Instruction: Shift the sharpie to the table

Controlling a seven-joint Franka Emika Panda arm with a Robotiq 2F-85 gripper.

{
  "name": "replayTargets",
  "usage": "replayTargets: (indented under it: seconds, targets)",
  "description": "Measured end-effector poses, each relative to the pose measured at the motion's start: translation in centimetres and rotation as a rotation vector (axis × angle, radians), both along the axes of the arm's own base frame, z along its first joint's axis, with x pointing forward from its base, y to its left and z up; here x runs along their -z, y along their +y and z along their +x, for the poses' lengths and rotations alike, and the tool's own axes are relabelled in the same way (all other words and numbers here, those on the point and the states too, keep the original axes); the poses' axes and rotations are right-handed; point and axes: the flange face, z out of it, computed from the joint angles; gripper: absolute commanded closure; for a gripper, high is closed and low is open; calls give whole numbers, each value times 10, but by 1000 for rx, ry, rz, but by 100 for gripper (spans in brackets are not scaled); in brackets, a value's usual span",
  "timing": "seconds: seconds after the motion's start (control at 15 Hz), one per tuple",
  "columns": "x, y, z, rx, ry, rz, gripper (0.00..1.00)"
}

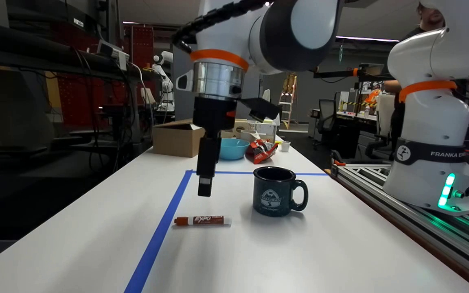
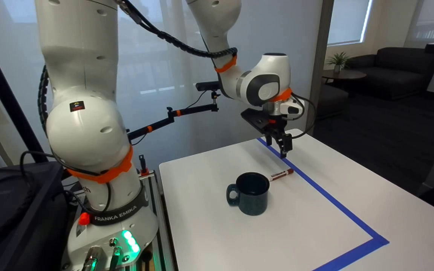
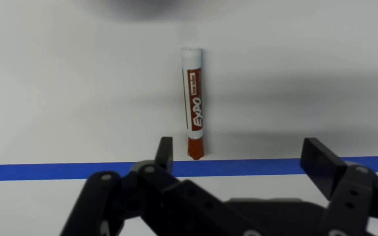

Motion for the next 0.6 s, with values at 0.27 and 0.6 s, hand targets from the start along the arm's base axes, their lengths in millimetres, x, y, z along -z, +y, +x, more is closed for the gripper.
replayTargets:
  seconds: [0.27, 0.6]
  targets:
    - [-28, -4, -25, 6, -30, 9, 0]
    - [-28, -6, -30, 7, -26, 9, 0]
